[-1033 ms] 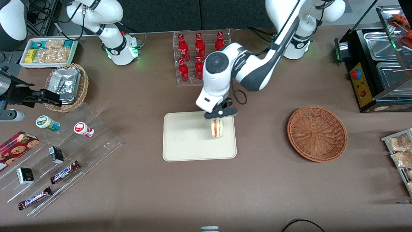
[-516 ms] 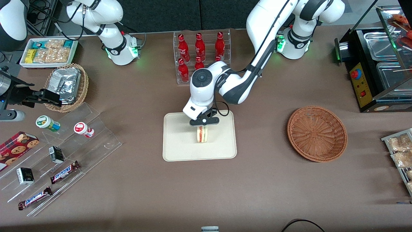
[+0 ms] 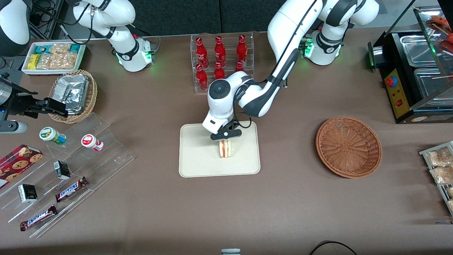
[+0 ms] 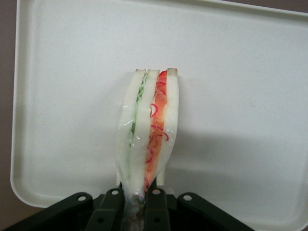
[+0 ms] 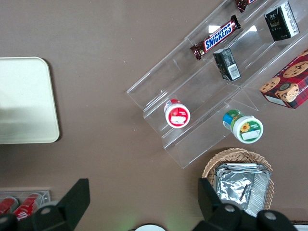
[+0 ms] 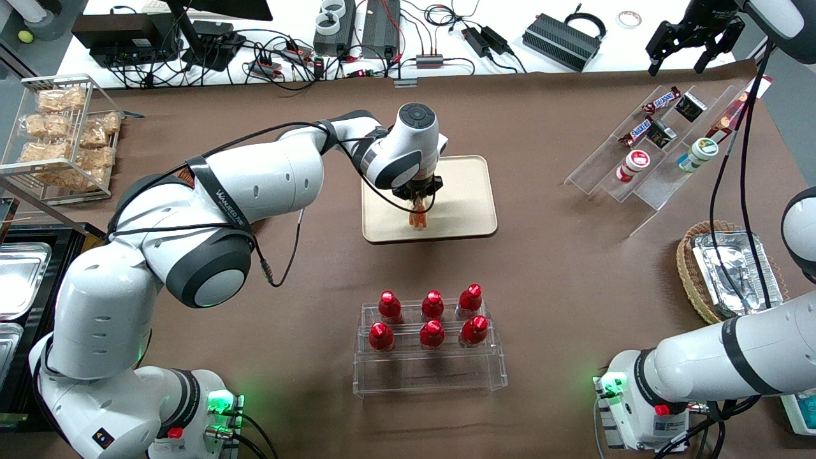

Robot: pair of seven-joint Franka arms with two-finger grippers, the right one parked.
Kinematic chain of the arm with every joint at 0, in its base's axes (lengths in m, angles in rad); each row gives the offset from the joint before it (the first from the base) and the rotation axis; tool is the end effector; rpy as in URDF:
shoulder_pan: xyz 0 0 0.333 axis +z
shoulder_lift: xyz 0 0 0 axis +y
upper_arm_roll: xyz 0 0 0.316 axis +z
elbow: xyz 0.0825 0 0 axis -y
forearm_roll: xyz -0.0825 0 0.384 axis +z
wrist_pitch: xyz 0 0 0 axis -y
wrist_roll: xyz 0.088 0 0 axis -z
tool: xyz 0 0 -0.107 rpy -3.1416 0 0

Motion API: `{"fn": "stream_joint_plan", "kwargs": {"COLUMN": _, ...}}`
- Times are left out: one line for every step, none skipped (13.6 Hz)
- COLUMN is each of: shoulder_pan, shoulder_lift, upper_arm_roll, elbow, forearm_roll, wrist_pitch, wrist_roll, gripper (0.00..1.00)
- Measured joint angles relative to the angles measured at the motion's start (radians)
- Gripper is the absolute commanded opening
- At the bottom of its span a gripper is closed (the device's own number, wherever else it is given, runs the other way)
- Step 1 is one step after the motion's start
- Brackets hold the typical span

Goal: Place sandwich from basket to tray
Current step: 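Lower the sandwich onto the tray and open the left gripper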

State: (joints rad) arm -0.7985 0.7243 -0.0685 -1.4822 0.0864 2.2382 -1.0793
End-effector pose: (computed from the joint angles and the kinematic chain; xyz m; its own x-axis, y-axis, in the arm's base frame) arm 0.4748 -0.5421 0.2501 0.9835 0.1771 0.0371 0.1766 -0.9841 0.0180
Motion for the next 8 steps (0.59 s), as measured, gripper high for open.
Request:
{"fn": "stream_joint_plan", "kwargs": {"shoulder_pan": 0.0, "shoulder_lift": 0.002, "upper_arm_roll": 0.0, "elbow": 0.0, "forearm_roll": 0.003, "wrist_pitch": 0.0, "wrist_roll": -0.003, "gripper": 0.28}}
{"fn": "stream_joint_plan", "kwargs": {"shoulder_pan": 0.0, "shoulder_lift": 0.005, "upper_arm_roll": 0.001, "elbow": 0.0, "forearm_roll": 0.003, "wrist_pitch": 0.0, "wrist_roll": -0.005, "gripper": 0.84}}
{"fn": "stream_joint_plan", "kwargs": {"shoulder_pan": 0.0, "shoulder_lift": 0.008, "upper_arm_roll": 0.001, "elbow": 0.0, "forearm_roll": 0.004, "wrist_pitch": 0.0, "wrist_roll": -0.005, "gripper": 0.99}}
{"fn": "stream_joint_plan", "kwargs": {"shoulder_pan": 0.0, "shoulder_lift": 0.01, "upper_arm_roll": 0.001, "elbow": 0.0, "forearm_roll": 0.004, "wrist_pitch": 0.0, "wrist_roll": -0.005, "gripper": 0.99}}
{"fn": "stream_joint_plan", "kwargs": {"shoulder_pan": 0.0, "shoulder_lift": 0.01, "upper_arm_roll": 0.001, "elbow": 0.0, "forearm_roll": 0.005, "wrist_pitch": 0.0, "wrist_roll": -0.005, "gripper": 0.99}}
{"fn": "stream_joint_plan", "kwargs": {"shoulder_pan": 0.0, "shoulder_lift": 0.01, "upper_arm_roll": 0.001, "elbow": 0.003, "forearm_roll": 0.005, "wrist_pitch": 0.0, "wrist_roll": -0.005, "gripper": 1.0}}
{"fn": "stream_joint_plan", "kwargs": {"shoulder_pan": 0.0, "shoulder_lift": 0.01, "upper_arm_roll": 0.003, "elbow": 0.01, "forearm_roll": 0.005, "wrist_pitch": 0.0, "wrist_roll": -0.005, "gripper": 1.0}}
{"fn": "stream_joint_plan", "kwargs": {"shoulder_pan": 0.0, "shoulder_lift": 0.006, "upper_arm_roll": 0.005, "elbow": 0.02, "forearm_roll": 0.005, "wrist_pitch": -0.001, "wrist_roll": -0.007, "gripper": 1.0}}
